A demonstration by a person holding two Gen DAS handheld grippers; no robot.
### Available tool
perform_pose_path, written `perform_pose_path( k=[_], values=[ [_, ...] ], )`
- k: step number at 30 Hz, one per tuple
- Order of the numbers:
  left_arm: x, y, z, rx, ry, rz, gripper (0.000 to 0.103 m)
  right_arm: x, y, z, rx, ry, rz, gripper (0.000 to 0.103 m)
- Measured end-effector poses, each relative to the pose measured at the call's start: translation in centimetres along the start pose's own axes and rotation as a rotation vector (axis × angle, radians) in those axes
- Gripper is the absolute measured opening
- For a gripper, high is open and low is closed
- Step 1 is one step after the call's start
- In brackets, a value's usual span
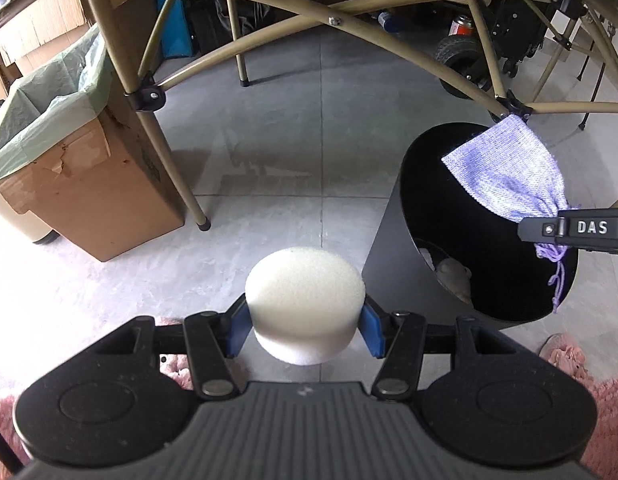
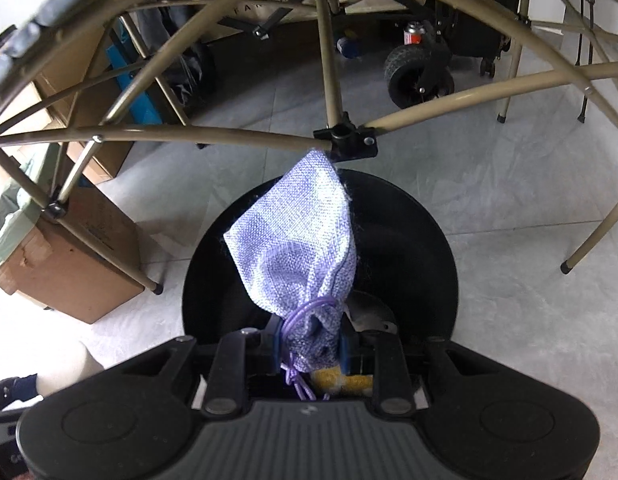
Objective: Collect trash
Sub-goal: 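Carry the lavender pouch and white soap down over the black trash bin, then open the right gripper to drop the lavender pouch into the bin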
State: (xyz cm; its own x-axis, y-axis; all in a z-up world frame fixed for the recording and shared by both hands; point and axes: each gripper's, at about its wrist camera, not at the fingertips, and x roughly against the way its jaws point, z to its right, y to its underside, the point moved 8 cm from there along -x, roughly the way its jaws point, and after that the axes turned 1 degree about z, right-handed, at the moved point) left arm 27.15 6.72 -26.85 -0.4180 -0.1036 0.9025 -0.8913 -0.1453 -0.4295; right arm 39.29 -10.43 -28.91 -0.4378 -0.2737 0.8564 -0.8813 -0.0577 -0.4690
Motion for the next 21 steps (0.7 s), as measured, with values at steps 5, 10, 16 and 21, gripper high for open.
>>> perform_pose_path(
  k=[5,10,16,21],
  values=[
    [-0.7,0.1,0.2,-0.001,0.007,-0.015,0.056,-1.5,-0.2,0.4,-0.001,0.014,-0.029,0.025],
    [-1.0,0.3,0.1,0.003,0.007,-0.025,0.056,-2.5,-0.1,0.5,0.005,0.011,-0.042,0.028],
    [-1.2,0.2,0.0,0.003,-0.001,-0.024,0.056,-2.3,-0.3,0.5,0.027,0.041,-0.023,0.093],
    [-1.3,0.3,-0.1,0.003,-0.01,-0.025,0.056,-1.9,-0.5,0.7,0.027,0.041,-0.005,0.103]
  ],
)
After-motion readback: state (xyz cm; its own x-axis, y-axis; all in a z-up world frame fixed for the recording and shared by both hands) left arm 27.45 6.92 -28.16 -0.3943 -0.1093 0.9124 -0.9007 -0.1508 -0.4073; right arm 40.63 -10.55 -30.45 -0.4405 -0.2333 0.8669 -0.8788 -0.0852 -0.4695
